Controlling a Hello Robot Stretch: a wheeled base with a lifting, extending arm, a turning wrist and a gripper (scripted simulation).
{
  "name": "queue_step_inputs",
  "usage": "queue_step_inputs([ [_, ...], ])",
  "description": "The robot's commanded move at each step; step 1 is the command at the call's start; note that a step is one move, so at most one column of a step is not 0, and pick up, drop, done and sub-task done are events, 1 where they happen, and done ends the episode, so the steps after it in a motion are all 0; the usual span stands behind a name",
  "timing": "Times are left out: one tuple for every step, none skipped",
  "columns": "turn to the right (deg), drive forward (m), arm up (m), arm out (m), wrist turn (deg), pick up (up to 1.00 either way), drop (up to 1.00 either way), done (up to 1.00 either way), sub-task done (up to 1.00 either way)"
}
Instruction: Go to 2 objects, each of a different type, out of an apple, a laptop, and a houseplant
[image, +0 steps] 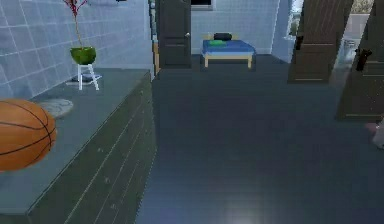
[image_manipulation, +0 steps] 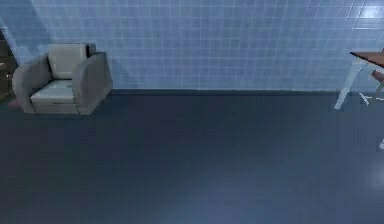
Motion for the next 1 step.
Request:
queue_step_inputs([
  [0.0,1.0,0.0,0.0,0.0,0.0,0.0,0.0,0.0],
])
